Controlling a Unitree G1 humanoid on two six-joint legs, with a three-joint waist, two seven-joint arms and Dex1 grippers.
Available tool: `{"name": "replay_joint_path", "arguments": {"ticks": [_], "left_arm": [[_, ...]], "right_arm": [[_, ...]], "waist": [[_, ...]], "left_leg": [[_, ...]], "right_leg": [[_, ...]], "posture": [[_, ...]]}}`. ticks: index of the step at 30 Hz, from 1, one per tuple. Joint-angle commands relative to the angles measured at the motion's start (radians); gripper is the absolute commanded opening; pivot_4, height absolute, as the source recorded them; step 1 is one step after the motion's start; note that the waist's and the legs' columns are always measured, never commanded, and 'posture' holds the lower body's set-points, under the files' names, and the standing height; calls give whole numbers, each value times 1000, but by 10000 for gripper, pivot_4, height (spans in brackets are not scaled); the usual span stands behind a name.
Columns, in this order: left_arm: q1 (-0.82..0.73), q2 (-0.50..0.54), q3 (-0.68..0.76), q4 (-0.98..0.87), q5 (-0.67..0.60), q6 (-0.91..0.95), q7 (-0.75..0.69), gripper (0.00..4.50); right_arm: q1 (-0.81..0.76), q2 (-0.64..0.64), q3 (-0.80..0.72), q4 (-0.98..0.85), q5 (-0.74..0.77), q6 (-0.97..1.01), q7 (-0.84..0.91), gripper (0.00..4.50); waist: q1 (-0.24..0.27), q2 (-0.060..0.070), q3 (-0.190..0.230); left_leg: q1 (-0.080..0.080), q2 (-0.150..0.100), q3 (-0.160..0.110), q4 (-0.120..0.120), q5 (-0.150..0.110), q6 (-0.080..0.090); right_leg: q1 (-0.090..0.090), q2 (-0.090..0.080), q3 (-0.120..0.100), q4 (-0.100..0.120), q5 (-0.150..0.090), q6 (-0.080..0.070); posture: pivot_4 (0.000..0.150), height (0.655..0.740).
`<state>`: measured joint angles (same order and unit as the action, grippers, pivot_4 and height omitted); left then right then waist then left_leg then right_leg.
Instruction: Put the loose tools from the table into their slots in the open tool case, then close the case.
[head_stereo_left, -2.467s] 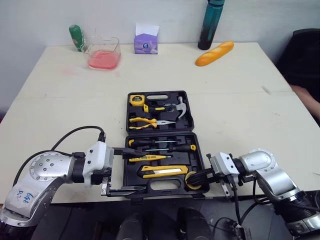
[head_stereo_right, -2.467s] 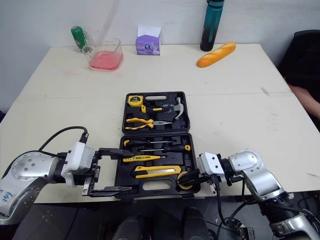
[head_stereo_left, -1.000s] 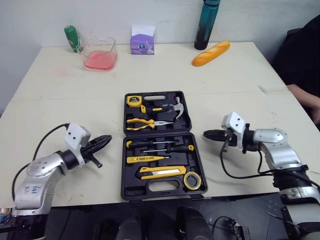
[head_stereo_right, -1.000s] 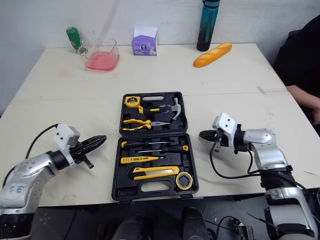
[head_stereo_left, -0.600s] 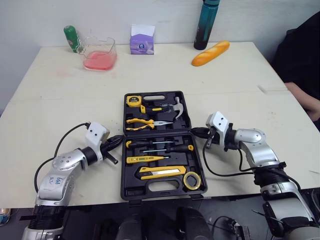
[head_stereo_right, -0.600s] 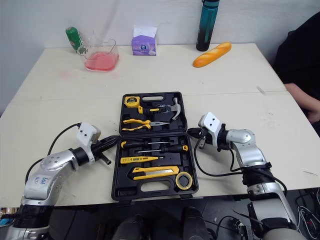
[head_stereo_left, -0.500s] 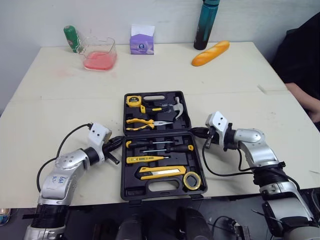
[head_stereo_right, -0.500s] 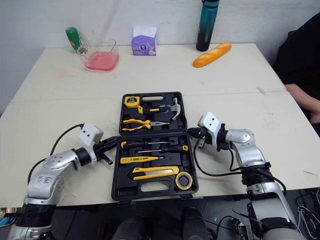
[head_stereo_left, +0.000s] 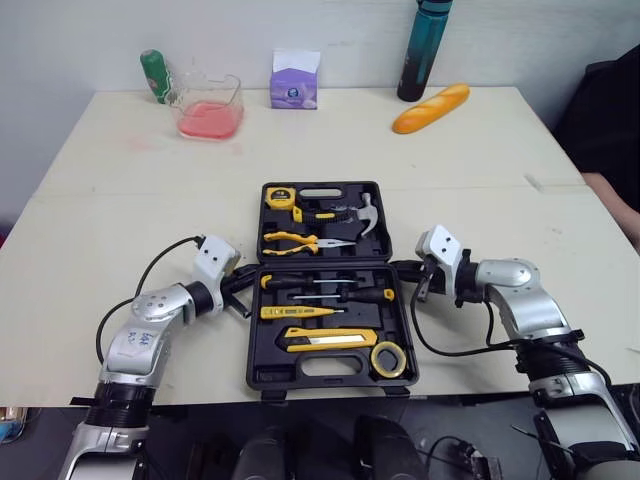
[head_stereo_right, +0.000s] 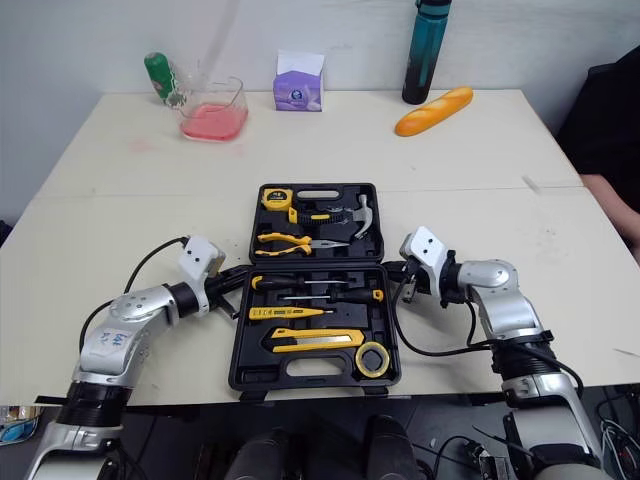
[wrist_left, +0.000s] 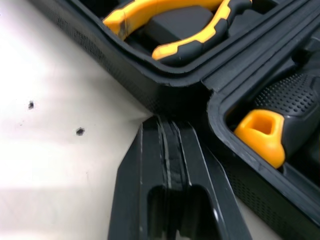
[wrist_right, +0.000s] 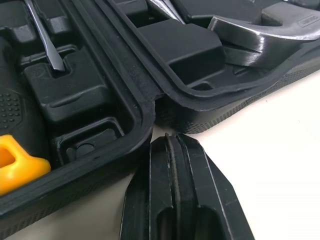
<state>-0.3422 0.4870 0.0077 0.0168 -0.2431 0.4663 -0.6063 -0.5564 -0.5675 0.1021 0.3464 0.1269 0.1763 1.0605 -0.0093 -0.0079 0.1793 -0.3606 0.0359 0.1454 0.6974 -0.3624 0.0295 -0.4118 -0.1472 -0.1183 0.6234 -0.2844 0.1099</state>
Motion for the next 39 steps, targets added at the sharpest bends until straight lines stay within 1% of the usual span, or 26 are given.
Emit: {"name": "replay_joint_path", "arguments": {"ticks": [1, 6, 12, 17, 19, 20, 22, 23, 24, 27, 28, 29, 31, 32, 33, 35, 38, 39], "left_arm": [[-45, -31, -31, 3, 4, -34, -16, 539], [-40, -29, -26, 14, 16, -34, -29, 539], [-6, -13, 25, -5, 22, -22, 11, 539], [35, 49, 100, -35, 1, -1, 7, 539], [67, 107, 125, -70, -36, 68, -41, 6877], [75, 129, 138, -83, -40, 80, -45, 9520], [77, 162, 195, -103, -61, 89, -36, 18388], [77, 178, 217, -114, -75, 98, -41, 23248], [75, 191, 234, -124, -90, 111, -51, 27968], [58, 209, 272, -152, -152, 181, -72, 42163], [53, 214, 279, -159, -169, 202, -75, 45000], [46, 226, 285, -173, -186, 242, -77, 45000], [7, 282, 270, -214, -170, 428, -6, 45000], [-42, 293, 269, -219, -188, 525, 21, 45000], [-101, 281, 281, -220, -233, 595, 28, 45000], [-188, 265, 287, -218, -298, 719, 29, 45000], [-286, 259, 264, -184, -311, 890, 70, 45000], [-328, 238, 271, -159, -310, 931, 96, 45000]], "right_arm": [[20, 16, 22, -57, 11, 16, 12, 0], [31, 16, 18, -64, 5, 11, 5, 0], [11, 14, 8, -6, -18, -40, -14, 0], [8, -31, -22, -1, 6, -34, 21, 0], [9, -66, -41, -8, 30, 2, 58, 0], [2, -70, -61, -4, 36, 2, 36, 3177], [-13, -109, -70, 1, 36, 3, 53, 10316], [-20, -133, -69, 2, 34, 38, 63, 15756], [-27, -154, -72, 3, 38, 70, 72, 20005], [-63, -181, -99, -1, 50, 195, 26, 35899], [-74, -185, -104, -6, 55, 231, 20, 40828], [-87, -191, -110, -17, 75, 269, 38, 44660], [-128, -220, -95, -57, 82, 447, 30, 44660], [-169, -225, -93, -66, 88, 558, 7, 44660], [-219, -231, -79, -64, 74, 672, -28, 44660], [-289, -245, -37, -69, 83, 830, -13, 44660], [-380, -228, -31, -77, 142, 1021, -6, 44660], [-416, -215, -22, -73, 154, 1089, -19, 44660]], "waist": [[4, 0, 0], [7, 0, 0], [4, 0, 0], [-1, 0, 0], [-8, 0, 0], [-11, 0, 0], [-18, 1, 1], [-18, 1, 1], [-18, 1, 1], [-18, 1, 1], [-18, 1, 1], [-18, 1, 1], [-18, 1, 1], [-18, 1, 1], [-18, 2, 2], [-18, 2, 2], [-18, 2, 2], [-18, 2, 2]], "left_leg": [[0, 0, 0, 0, 0, 0], [0, 0, 0, 0, 0, 0], [0, 0, 0, 0, 0, 0], [0, 1, 0, -1, 0, 0], [0, 1, 0, -2, 0, 0], [0, 1, 0, -2, 0, 0], [-1, 1, 0, -3, 0, 0], [-1, 1, 0, -3, 0, 0], [-2, 1, 0, -2, 0, 0], [-4, 1, -1, -2, 0, 0], [-4, 1, -1, -2, 0, 0], [-5, 1, -1, -2, 0, 0], [-7, 1, -1, -2, 0, 0], [-10, 1, -2, -1, 1, -1], [-11, 1, -1, -1, 1, 0], [-13, 0, -1, 0, 2, 1], [-14, -1, -1, 0, 2, 1], [-14, -1, -1, -1, 2, 1]], "right_leg": [[0, 0, 0, 0, 0, 0], [0, 0, 0, 0, 0, 1], [0, 0, 0, 0, 0, 1], [0, 0, 0, -1, 0, 1], [0, 0, 0, -2, 0, 1], [-1, 0, 0, -2, 0, 1], [-1, 0, -1, -3, 0, 1], [-1, 0, -1, -3, 0, 1], [-1, -1, -2, -3, 0, 1], [-2, -2, -2, -3, 0, 1], [-2, -2, -2, -3, 0, 1], [-4, -2, -2, -3, 0, 1], [-5, -1, -2, -3, 0, 1], [-7, -1, -3, -2, 0, 1], [-8, 0, -2, -1, 0, 1], [-11, 0, -2, 1, 0, 1], [-12, 0, -1, 2, 1, 1], [-13, 0, -1, 1, 1, 1]], "posture": [[1500, 7400], [1500, 7400], [1500, 7400], [1500, 7400], [1500, 7400], [1500, 7400], [1500, 7400], [1500, 7400], [1500, 7400], [1500, 7400], [1500, 7400], [1500, 7400], [1500, 7400], [1500, 7400], [1500, 7400], [1500, 7400], [1500, 7400], [1500, 7400]]}}
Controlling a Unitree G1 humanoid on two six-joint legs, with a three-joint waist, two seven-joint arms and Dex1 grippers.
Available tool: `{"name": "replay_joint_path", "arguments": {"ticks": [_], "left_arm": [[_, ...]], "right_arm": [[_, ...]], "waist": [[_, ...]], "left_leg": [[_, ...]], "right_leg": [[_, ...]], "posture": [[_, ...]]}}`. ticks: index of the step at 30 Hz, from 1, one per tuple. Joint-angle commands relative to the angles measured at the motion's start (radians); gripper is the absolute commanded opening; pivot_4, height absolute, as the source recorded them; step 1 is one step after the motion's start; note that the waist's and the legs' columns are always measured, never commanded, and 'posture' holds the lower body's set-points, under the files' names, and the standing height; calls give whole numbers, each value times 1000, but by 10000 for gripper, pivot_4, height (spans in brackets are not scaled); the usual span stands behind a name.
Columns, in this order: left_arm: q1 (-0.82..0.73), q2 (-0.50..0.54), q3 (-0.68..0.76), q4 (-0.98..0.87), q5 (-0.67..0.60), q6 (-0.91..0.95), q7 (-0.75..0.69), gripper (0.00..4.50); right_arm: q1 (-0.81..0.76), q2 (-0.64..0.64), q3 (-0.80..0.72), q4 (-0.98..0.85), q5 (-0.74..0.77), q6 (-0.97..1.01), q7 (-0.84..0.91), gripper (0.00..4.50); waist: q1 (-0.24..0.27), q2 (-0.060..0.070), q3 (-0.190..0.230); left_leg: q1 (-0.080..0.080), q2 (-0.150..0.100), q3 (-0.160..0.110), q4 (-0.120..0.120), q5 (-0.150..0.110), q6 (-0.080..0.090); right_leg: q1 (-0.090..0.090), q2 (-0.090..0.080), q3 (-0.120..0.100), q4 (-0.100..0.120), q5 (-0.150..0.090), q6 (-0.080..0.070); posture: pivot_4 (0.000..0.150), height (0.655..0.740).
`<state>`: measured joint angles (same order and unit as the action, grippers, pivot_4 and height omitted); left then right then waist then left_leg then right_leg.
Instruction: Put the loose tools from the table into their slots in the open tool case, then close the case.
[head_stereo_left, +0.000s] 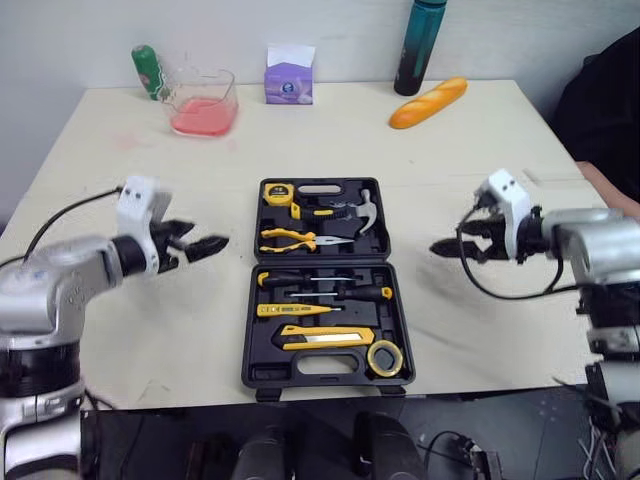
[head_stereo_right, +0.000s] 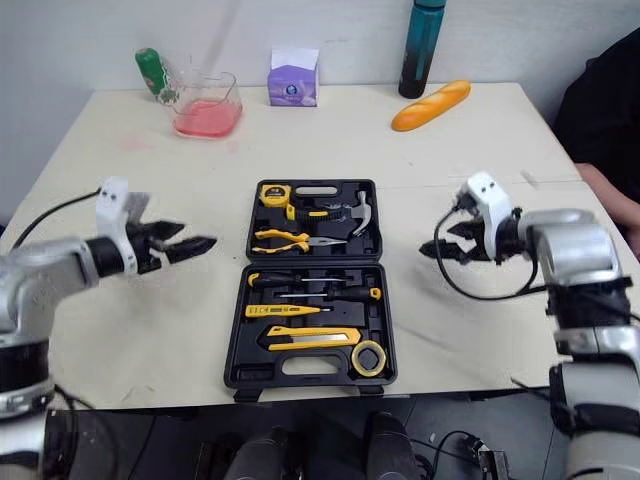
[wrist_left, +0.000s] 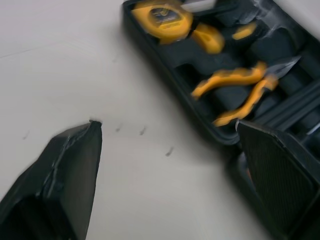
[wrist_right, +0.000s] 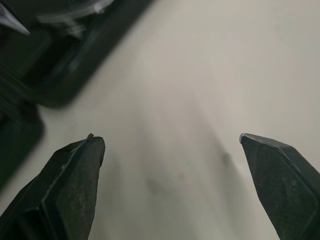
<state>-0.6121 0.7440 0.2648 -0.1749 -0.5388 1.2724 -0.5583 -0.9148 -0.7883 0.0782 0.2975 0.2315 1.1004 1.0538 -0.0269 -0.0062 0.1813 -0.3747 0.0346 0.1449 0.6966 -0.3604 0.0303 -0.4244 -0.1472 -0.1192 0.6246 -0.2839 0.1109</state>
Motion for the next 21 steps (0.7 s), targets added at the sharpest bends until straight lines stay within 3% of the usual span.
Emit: {"name": "replay_joint_path", "arguments": {"ticks": [1, 5, 11, 21], "left_arm": [[-88, -35, 21, 49, -13, 151, 66, 45000], [-173, -79, 16, 102, -3, 214, 105, 45000], [-226, -105, -70, 188, 60, 152, 151, 45000], [-258, -145, -170, 298, 110, 86, 152, 45000]], "right_arm": [[-81, 14, 10, -21, 57, 211, -23, 44660], [-160, 66, 29, -24, 81, 324, -77, 44660], [-222, 167, 9, -20, 81, 398, -211, 44660], [-220, 230, 15, -11, 91, 380, -308, 44660]], "waist": [[0, 0, 0], [-2, -1, 0], [-2, -1, 0], [-2, -1, 0]], "left_leg": [[0, 0, 0, -1, 0, 0], [-2, -2, 2, -1, 0, 0], [-2, -2, 2, -1, 1, -2], [-3, -4, 2, -1, 2, -2]], "right_leg": [[0, 0, 0, 0, 0, 0], [-3, 1, 0, 0, 0, 0], [-4, 2, 0, 1, 0, 0], [-4, 2, 0, 1, 0, 0]], "posture": [[1500, 7400], [1500, 7400], [1500, 7400], [1500, 7400]]}}
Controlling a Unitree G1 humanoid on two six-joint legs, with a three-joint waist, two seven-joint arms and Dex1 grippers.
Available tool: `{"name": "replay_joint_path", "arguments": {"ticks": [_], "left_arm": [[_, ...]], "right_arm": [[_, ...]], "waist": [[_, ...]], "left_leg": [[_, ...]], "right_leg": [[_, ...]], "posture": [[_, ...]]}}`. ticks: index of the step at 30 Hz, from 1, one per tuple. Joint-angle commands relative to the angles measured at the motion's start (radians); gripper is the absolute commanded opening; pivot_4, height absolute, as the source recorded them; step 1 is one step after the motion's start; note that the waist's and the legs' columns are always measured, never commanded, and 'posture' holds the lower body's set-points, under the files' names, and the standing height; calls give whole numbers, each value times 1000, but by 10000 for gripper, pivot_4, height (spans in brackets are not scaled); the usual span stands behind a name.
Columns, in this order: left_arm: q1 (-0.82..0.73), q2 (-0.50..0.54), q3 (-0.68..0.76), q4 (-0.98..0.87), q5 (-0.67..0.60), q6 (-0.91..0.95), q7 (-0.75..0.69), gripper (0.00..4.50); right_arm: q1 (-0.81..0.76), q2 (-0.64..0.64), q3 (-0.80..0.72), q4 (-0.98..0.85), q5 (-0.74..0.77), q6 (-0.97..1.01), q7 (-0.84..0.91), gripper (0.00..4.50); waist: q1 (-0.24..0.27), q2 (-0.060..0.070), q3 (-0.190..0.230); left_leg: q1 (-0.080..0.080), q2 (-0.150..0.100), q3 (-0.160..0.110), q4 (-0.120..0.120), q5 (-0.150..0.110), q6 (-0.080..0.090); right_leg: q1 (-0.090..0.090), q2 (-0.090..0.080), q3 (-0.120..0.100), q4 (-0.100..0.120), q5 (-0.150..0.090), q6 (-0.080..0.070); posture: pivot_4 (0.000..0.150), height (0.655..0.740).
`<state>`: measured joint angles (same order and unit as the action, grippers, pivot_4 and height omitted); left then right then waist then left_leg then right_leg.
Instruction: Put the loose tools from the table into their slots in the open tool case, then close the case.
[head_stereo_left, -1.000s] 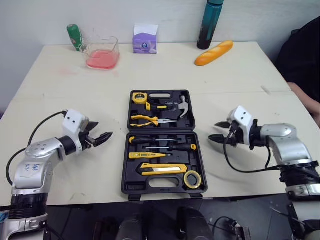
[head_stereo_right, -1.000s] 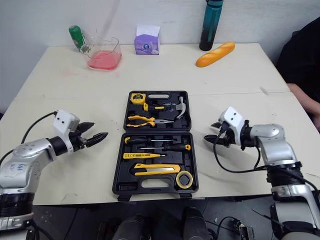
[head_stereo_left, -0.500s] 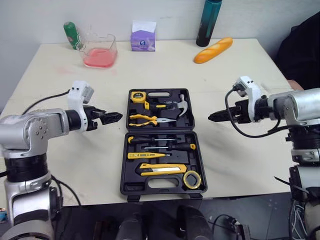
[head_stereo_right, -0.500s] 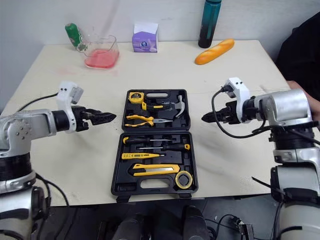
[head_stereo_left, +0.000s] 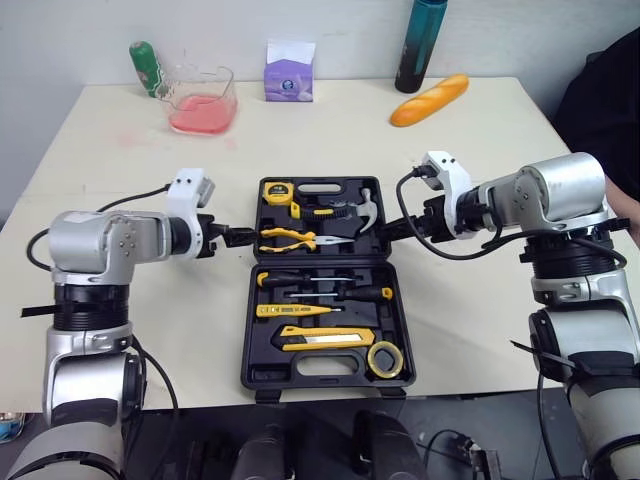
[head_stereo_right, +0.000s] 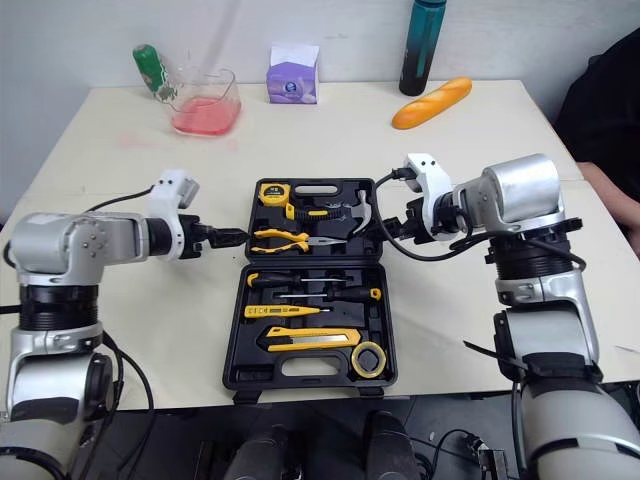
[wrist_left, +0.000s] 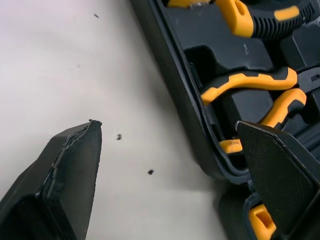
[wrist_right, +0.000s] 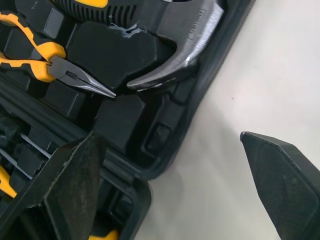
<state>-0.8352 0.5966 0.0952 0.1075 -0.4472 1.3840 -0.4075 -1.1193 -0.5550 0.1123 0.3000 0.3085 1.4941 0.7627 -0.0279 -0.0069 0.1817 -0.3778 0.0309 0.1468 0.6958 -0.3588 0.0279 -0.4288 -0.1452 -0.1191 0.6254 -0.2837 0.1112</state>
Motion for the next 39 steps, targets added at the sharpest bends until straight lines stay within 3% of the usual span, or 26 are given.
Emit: {"name": "replay_joint_path", "arguments": {"ticks": [1, 16, 36, 38, 39], "left_arm": [[-39, -8, 0, 29, 24, -36, 8, 45000], [-74, -41, -40, 166, 108, -149, 31, 45000], [-63, -78, -31, 167, 113, -157, 28, 45000], [-61, -84, -28, 161, 113, -154, 28, 45000], [-60, -86, -27, 160, 114, -153, 29, 42442]], "right_arm": [[-14, 3, -22, -12, 16, -16, -25, 44660], [6, 51, -31, 28, 12, -82, -121, 44660], [23, 106, -26, 177, -24, -152, -211, 44660], [20, 113, -29, 187, -26, -158, -219, 39611], [18, 118, -32, 194, -26, -158, -222, 36929]], "waist": [[-1, 0, 0], [-3, 0, 0], [-3, -1, -1], [-3, -1, -1], [-2, -1, -1]], "left_leg": [[0, 0, 0, 0, 0, 0], [0, 0, 0, 0, 1, -1], [1, 0, 0, 0, 1, -2], [1, 0, 0, 1, 1, -2], [1, 1, 0, 1, 2, -1]], "right_leg": [[0, 0, 0, 0, 0, 0], [0, 2, 0, 1, 0, 0], [0, 2, 1, 1, 0, 0], [1, 2, 1, 2, 0, 0], [1, 2, 1, 2, 0, 0]], "posture": [[1500, 7400], [1500, 7400], [1500, 7400], [1500, 7400], [1500, 7400]]}}
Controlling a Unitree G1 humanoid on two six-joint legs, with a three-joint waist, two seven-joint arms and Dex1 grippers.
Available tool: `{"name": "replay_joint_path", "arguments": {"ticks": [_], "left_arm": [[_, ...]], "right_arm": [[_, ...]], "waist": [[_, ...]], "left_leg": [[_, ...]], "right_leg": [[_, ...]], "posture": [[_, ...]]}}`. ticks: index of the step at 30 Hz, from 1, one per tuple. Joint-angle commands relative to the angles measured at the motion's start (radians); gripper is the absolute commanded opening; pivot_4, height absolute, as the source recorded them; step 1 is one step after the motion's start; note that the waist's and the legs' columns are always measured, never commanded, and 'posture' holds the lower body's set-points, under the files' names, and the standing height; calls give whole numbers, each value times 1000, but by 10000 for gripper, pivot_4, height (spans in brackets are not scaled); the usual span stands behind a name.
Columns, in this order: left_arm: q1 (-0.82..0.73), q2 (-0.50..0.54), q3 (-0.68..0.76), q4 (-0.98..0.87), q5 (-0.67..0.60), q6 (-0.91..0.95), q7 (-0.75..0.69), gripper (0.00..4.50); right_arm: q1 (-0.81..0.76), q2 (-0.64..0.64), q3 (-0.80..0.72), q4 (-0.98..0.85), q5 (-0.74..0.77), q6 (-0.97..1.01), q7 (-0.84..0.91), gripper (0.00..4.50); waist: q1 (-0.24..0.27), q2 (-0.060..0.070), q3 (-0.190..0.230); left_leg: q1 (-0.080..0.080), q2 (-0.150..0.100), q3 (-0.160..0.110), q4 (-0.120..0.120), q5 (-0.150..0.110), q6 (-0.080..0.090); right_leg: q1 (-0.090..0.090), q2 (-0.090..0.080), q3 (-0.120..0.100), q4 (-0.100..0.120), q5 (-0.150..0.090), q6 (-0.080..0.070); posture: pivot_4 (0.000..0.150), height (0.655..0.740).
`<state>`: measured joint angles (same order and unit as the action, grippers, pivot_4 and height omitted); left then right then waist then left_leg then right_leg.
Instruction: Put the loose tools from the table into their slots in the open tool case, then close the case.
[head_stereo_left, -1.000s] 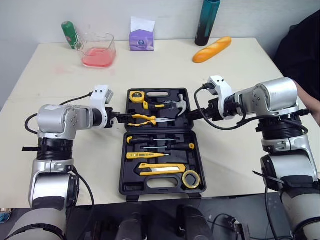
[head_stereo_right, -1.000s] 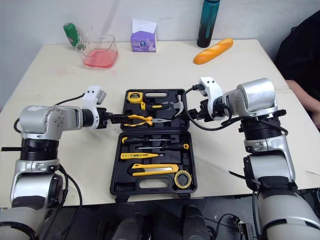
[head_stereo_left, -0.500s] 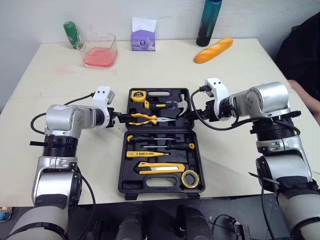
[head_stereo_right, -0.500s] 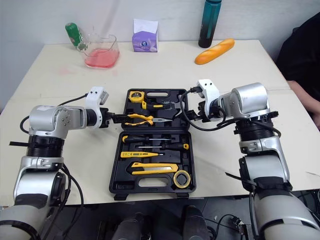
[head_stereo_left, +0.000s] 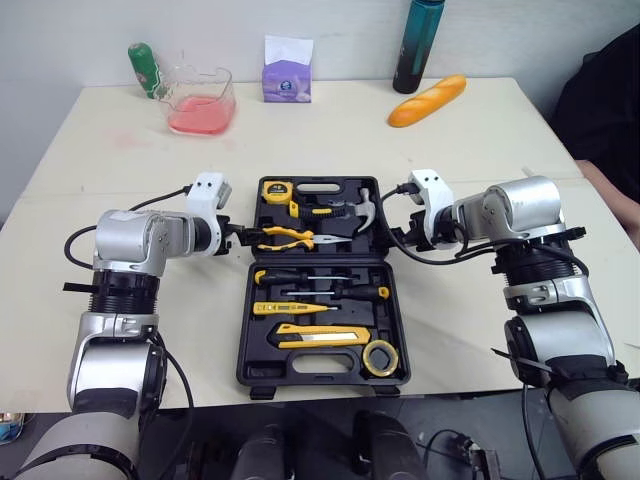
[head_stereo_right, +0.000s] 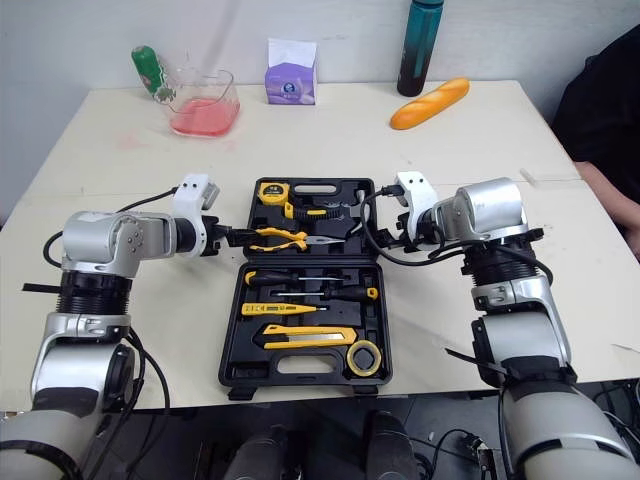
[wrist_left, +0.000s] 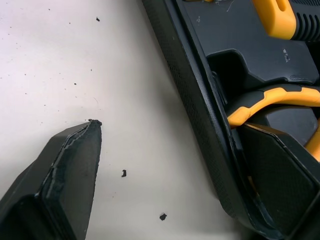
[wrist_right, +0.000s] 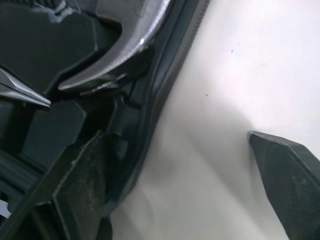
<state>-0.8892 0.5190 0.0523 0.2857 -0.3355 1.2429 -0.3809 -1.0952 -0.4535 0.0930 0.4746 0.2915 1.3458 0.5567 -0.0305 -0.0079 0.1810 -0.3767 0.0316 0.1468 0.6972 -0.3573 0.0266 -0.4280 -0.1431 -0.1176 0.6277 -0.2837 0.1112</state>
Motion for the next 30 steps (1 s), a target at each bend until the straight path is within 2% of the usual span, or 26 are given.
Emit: {"name": "replay_joint_path", "arguments": {"ticks": [1, 2, 8, 10, 11, 19, 20, 22, 25, 30], "left_arm": [[-4, -11, 15, -20, 3, -11, 2, 39436], [-2, -13, 16, -23, 4, -10, 2, 36817], [5, -31, 28, -32, -13, 17, -7, 10884], [10, -40, 38, -21, -9, 11, 2, 3565], [11, -48, 49, -20, -10, 9, 9, 2157], [-4, -98, 144, -32, -20, -81, 50, 1904], [-4, -107, 163, -39, -22, -131, 54, 1759], [10, -131, 211, -51, -15, -345, 61, 1746], [32, -117, 212, -46, -24, -353, 43, 1536], [104, -111, 211, -29, 12, -629, 20, 732]], "right_arm": [[-6, 19, -14, 24, -10, -10, -19, 32178], [-6, 21, -14, 25, -11, -11, -20, 27503], [0, 41, -34, 21, -13, 10, -49, 823], [8, 49, -38, 17, -13, 12, -62, 0], [9, 52, -41, 12, -9, 18, -64, 0], [18, 104, -169, -41, 20, -39, -123, 0], [35, 106, -172, -72, 22, -112, -107, 0], [63, 114, -206, -110, 25, -227, -112, 0], [137, 75, -123, -166, -38, -466, -46, 0], [228, 71, -106, -139, -118, -850, -52, 0]], "waist": [[1, 0, 0], [2, 0, 0], [3, -1, -1], [3, -2, -1], [2, -2, -1], [2, -2, -1], [1, -2, -1], [0, -2, -1], [-1, -2, -1], [-8, -2, -1]], "left_leg": [[0, 0, 0, 0, 0, 0], [0, 0, 0, 0, 0, 0], [1, 1, -1, 0, 1, 1], [2, 1, -1, 0, 1, 1], [2, 1, -1, 0, 1, 1], [2, 1, -1, 0, 1, 0], [2, 1, -1, 0, 1, 0], [1, 1, -1, 0, 1, 0], [-2, 0, 0, -1, 1, 0], [-4, -2, 2, -6, 1, 0]], "right_leg": [[0, 0, 1, 0, 0, 0], [0, 0, 1, 0, 0, 0], [1, -1, 1, 0, 0, 1], [2, -1, 1, 0, 0, 1], [3, -1, 1, 1, 0, 1], [2, -1, 2, 1, 1, 1], [2, -1, 2, 1, 1, 1], [1, -1, 2, 1, 1, 1], [-3, -1, 1, 0, 1, 1], [-7, 0, 0, -2, 1, 1]], "posture": [[1500, 7400], [1500, 7400], [1500, 7400], [1500, 7400], [1500, 7400], [1500, 7400], [1500, 7400], [1500, 7400], [1500, 7400], [1500, 7400]]}}
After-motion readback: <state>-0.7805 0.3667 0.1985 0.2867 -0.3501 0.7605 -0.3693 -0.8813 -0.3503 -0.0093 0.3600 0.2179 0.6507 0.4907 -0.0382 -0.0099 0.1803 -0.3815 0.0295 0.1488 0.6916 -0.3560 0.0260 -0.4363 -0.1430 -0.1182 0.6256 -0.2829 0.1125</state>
